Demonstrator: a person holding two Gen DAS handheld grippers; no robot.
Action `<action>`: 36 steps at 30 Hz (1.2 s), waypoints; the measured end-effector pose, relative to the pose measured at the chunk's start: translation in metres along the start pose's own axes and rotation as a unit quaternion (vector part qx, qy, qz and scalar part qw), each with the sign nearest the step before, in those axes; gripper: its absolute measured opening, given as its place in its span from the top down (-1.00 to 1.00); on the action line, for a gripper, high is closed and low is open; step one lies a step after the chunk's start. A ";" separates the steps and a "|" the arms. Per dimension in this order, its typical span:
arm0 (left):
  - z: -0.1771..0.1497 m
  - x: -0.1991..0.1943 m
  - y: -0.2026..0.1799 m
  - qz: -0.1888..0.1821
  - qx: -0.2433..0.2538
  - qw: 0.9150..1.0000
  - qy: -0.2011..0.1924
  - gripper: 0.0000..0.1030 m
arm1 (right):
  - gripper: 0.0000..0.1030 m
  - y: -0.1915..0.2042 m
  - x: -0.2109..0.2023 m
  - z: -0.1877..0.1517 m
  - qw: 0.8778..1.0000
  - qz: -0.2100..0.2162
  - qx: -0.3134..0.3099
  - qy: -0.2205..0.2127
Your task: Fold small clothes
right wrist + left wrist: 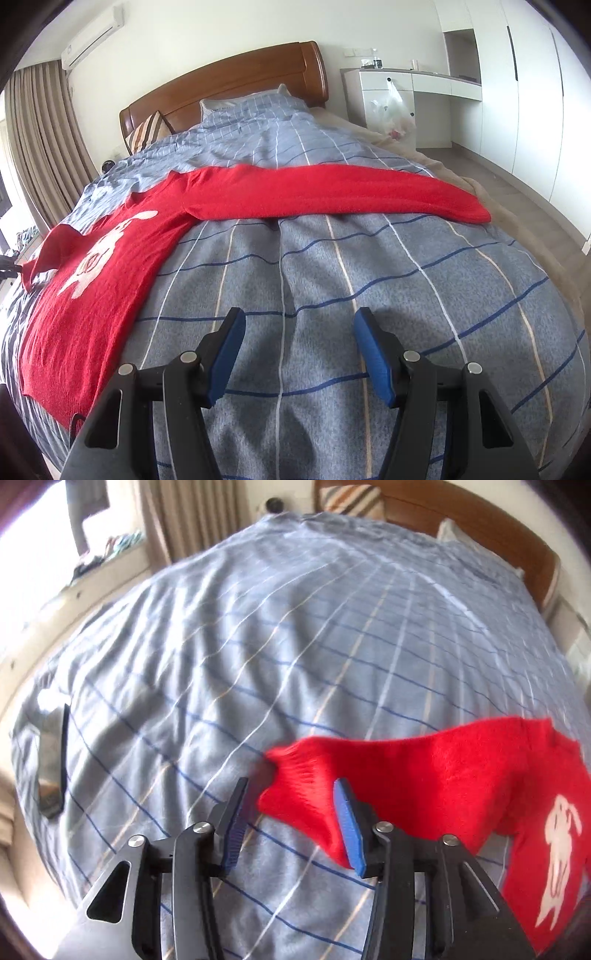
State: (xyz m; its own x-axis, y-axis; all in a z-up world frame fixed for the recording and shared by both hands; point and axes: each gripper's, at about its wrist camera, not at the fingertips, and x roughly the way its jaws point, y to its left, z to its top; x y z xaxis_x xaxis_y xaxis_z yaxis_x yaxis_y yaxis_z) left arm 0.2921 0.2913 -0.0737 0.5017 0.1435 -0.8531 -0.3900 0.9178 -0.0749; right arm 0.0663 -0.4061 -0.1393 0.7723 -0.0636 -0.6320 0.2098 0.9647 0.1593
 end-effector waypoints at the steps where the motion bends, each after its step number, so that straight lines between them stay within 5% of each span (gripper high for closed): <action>1: -0.004 0.008 0.016 -0.018 -0.036 0.999 0.007 0.09 | -0.18 0.001 -0.001 -0.001 1.000 -0.003 -0.002 0.000; 5: -0.023 0.027 0.050 -0.091 -0.134 0.986 0.025 0.00 | -0.19 0.004 0.001 -0.003 1.000 -0.013 -0.014 0.003; 12: -0.017 0.023 0.027 -0.141 -0.094 0.985 -0.013 -0.39 | -0.23 0.012 0.009 -0.005 0.999 -0.033 -0.037 0.012; 13: -0.016 0.026 0.025 -0.136 -0.088 0.987 -0.012 -0.38 | -0.23 0.013 0.009 -0.006 0.999 -0.035 -0.039 0.012; 14: -0.016 0.033 0.022 -0.128 -0.084 0.988 -0.005 -0.17 | -0.23 0.013 0.010 -0.006 0.998 -0.038 -0.040 0.012; 15: -0.016 0.040 0.023 -0.116 -0.082 0.990 0.005 0.21 | -0.24 0.014 0.010 -0.006 0.998 -0.039 -0.042 0.013; 16: -0.017 0.047 0.022 -0.098 -0.080 0.992 0.019 0.87 | -0.24 0.015 0.011 -0.006 0.998 -0.042 -0.044 0.014; 18: -0.018 0.043 0.029 -0.079 -0.096 0.992 0.009 0.90 | -0.24 0.016 0.011 -0.007 0.998 -0.044 -0.048 0.014; 24: -0.007 -0.001 0.067 0.072 -0.082 0.991 -0.077 0.91 | -0.25 0.017 0.010 -0.009 0.998 -0.044 -0.050 0.012; 30: -0.015 0.040 0.071 0.130 -0.052 0.990 -0.025 0.91 | -0.27 0.018 0.010 -0.009 0.998 -0.045 -0.051 0.013; 33: -0.026 0.045 0.066 0.146 -0.039 0.988 -0.033 0.91 | -0.27 0.018 0.011 -0.009 0.998 -0.046 -0.051 0.014; 36: -0.030 0.033 0.064 0.119 -0.025 0.991 -0.047 0.84 | -0.30 0.018 0.013 -0.010 0.997 -0.047 -0.053 0.016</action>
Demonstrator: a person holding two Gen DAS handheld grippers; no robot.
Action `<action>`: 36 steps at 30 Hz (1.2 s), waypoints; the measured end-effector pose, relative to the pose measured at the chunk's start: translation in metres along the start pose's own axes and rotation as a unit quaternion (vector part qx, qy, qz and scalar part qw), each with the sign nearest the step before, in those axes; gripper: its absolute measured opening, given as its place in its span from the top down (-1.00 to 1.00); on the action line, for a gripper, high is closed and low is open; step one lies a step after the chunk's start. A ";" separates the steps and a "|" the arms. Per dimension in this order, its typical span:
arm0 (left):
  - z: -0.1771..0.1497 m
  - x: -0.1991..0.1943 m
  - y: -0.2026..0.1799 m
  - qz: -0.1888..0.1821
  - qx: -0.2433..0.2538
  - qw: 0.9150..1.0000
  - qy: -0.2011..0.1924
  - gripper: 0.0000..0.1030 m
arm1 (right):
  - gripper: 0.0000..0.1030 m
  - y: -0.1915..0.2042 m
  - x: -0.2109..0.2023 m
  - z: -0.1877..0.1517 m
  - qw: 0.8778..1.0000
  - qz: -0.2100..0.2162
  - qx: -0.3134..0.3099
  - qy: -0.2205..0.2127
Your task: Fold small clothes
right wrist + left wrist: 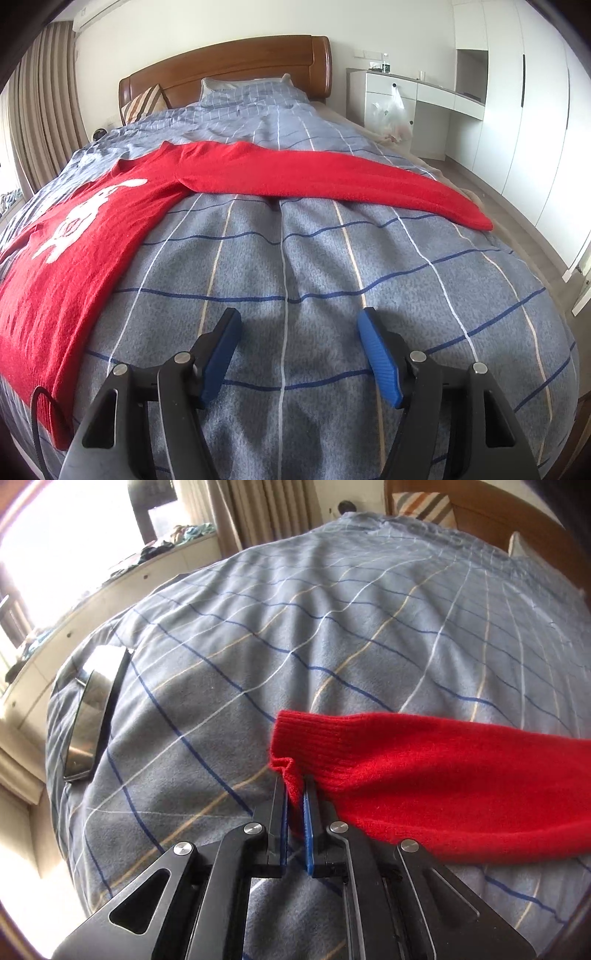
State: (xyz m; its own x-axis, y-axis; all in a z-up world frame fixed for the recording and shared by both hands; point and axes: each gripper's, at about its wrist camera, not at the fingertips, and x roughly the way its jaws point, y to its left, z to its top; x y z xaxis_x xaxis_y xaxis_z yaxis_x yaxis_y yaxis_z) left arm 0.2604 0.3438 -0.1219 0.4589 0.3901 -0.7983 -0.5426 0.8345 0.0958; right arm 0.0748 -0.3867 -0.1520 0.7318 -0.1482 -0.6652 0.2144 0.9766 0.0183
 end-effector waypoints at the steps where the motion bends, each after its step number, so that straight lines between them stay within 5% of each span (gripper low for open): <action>1: -0.001 -0.011 0.003 -0.015 -0.001 1.000 -0.014 0.68 | -0.33 0.000 0.000 0.000 1.000 0.001 0.000 0.000; 3: -0.009 -0.039 0.007 -0.065 0.001 0.997 -0.044 0.19 | -0.39 0.001 0.001 0.000 1.000 0.003 -0.003 -0.001; 4: -0.016 -0.053 0.007 -0.099 0.008 0.993 -0.056 -0.34 | -0.43 0.003 0.002 0.000 1.000 0.003 -0.005 -0.001; 5: -0.023 -0.065 0.003 -0.135 0.019 0.989 -0.064 -0.64 | -0.44 0.004 0.003 0.000 1.000 0.002 -0.007 -0.002; 8: -0.044 -0.081 -0.027 -0.240 0.084 0.966 -0.043 -0.67 | -0.50 0.006 0.005 -0.002 1.000 -0.002 -0.012 -0.003; 10: -0.056 -0.082 -0.056 -0.278 0.134 0.951 -0.026 -0.68 | -0.55 0.007 0.007 -0.002 1.000 -0.004 -0.014 -0.003; 13: -0.069 -0.074 -0.104 -0.288 0.225 0.931 -0.020 -0.75 | -0.63 0.008 0.010 -0.004 1.000 -0.007 -0.017 -0.005; 17: -0.083 -0.062 -0.133 -0.244 0.307 0.918 -0.053 -0.99 | -0.68 0.011 0.012 -0.006 1.000 -0.017 -0.024 -0.009; 23: -0.082 -0.054 -0.115 -0.296 0.268 0.916 -0.045 -0.99 | -0.75 0.010 0.014 -0.007 1.000 -0.015 -0.020 -0.015; 36: -0.086 -0.055 -0.119 -0.284 0.277 0.917 -0.049 -0.99 | -0.87 0.012 0.018 -0.008 0.999 -0.025 -0.021 -0.018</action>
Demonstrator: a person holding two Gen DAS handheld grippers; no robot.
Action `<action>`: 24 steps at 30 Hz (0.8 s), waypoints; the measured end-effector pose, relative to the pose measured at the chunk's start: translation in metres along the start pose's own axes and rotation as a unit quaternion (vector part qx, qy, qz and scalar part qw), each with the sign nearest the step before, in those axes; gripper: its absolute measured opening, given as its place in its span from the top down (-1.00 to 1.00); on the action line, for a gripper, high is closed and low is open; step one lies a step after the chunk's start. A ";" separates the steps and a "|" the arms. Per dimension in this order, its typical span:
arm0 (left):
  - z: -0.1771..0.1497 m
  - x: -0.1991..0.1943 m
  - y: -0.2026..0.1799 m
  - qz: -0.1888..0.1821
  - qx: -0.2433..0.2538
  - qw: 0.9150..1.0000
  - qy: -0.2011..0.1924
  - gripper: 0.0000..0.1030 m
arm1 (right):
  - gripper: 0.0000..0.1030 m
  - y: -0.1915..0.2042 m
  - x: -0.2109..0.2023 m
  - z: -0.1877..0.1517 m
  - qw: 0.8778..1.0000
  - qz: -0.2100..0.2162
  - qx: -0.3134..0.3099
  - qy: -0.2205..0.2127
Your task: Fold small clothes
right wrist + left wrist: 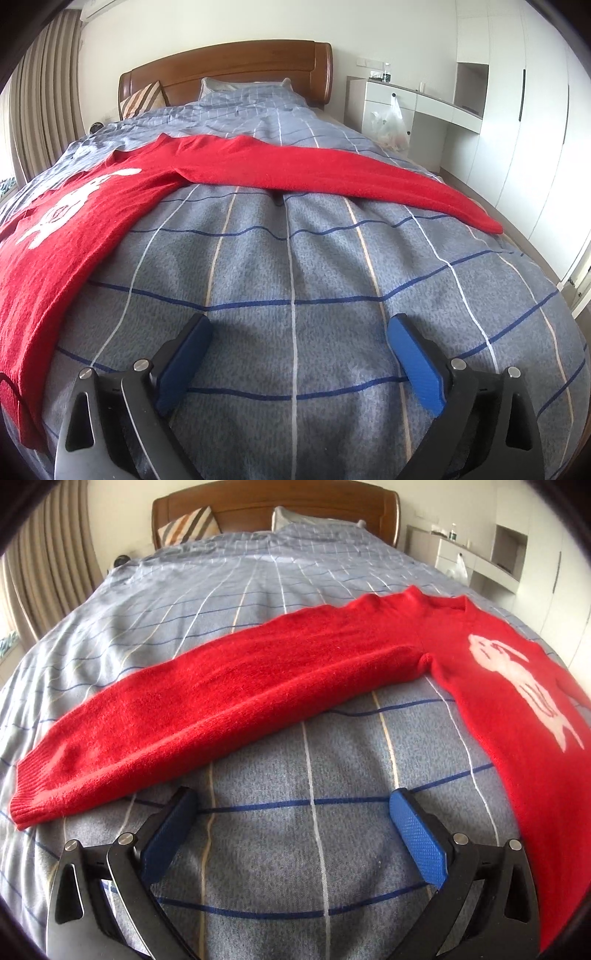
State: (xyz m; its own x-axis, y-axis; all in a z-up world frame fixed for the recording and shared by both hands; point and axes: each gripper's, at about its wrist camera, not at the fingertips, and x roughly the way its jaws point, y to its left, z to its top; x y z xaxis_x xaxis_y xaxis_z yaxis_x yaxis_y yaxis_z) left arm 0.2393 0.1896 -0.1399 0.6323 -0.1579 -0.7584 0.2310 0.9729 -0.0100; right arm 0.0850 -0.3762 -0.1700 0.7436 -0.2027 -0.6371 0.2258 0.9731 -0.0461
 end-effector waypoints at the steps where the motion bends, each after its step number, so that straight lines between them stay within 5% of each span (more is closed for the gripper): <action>1: 0.000 0.000 0.000 0.000 0.000 1.000 0.000 -0.99 | -0.87 0.000 0.000 0.000 1.000 -0.001 0.000 0.000; 24: 0.001 0.000 0.000 0.001 0.001 1.000 0.000 -0.99 | -0.93 0.001 -0.003 -0.004 1.000 -0.006 0.002 -0.014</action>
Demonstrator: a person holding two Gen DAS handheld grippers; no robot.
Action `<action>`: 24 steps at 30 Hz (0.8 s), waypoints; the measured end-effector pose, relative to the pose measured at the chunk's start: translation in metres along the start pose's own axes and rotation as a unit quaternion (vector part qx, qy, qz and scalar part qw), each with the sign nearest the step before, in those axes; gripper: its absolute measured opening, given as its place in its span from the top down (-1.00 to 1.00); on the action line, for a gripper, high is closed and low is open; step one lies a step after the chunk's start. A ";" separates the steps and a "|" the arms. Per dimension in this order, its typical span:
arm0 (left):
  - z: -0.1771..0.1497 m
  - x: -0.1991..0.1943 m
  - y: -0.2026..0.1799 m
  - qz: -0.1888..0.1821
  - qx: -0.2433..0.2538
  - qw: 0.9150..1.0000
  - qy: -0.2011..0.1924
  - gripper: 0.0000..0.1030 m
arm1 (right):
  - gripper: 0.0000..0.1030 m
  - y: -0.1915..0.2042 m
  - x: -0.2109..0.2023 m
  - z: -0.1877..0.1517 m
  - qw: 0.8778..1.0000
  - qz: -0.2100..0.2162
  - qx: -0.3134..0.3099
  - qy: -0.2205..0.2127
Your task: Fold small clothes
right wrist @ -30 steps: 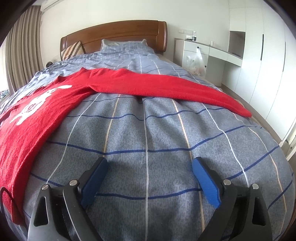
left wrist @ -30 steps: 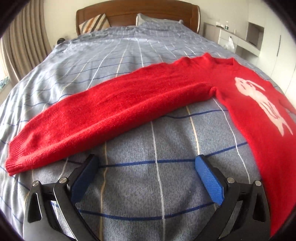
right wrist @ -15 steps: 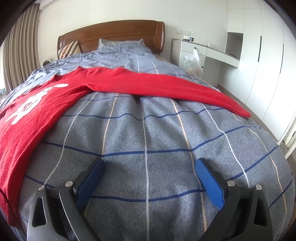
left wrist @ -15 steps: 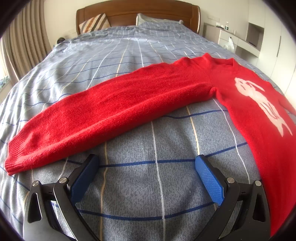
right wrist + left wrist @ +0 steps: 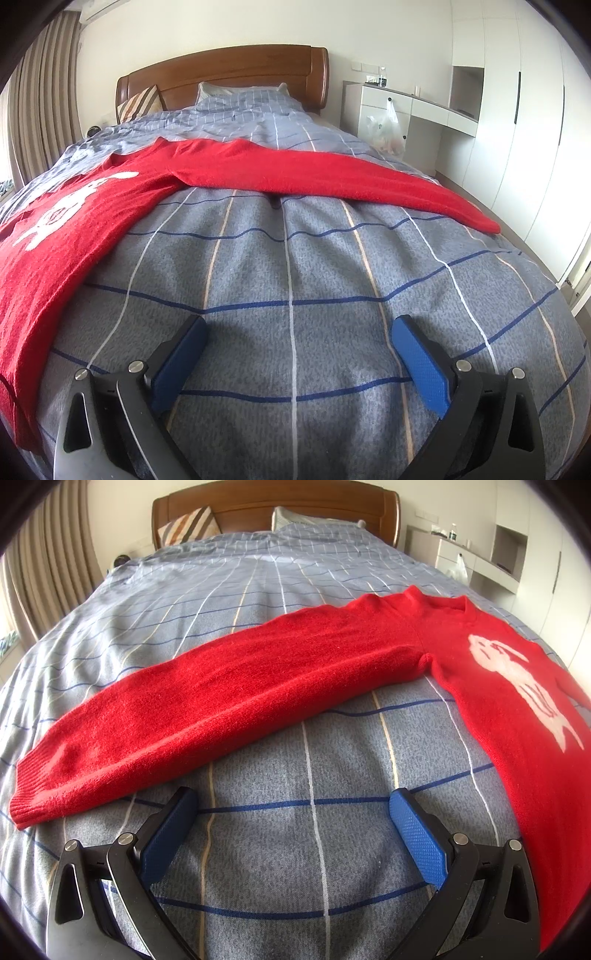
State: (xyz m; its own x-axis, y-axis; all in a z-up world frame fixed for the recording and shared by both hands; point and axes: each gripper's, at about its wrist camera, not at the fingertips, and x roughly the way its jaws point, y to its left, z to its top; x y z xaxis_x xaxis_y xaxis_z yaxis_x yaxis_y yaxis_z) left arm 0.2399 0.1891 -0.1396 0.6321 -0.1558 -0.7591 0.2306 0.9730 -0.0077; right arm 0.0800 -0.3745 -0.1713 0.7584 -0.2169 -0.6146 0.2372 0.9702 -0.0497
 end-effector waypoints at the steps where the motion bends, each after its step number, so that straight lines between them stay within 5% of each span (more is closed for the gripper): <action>1: 0.000 0.000 0.000 0.000 0.000 1.000 0.000 -0.99 | -0.93 0.000 0.000 0.000 1.000 0.001 0.000 -0.001; 24: 0.000 0.000 0.000 0.000 0.000 1.000 0.000 -0.99 | -0.93 -0.001 -0.004 -0.003 1.000 0.002 0.000 -0.006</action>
State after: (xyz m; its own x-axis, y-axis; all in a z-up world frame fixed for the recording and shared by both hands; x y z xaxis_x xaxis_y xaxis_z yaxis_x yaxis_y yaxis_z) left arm 0.2395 0.1888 -0.1395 0.6319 -0.1556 -0.7592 0.2304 0.9731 -0.0077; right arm 0.0755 -0.3743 -0.1711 0.7669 -0.2148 -0.6047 0.2346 0.9709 -0.0473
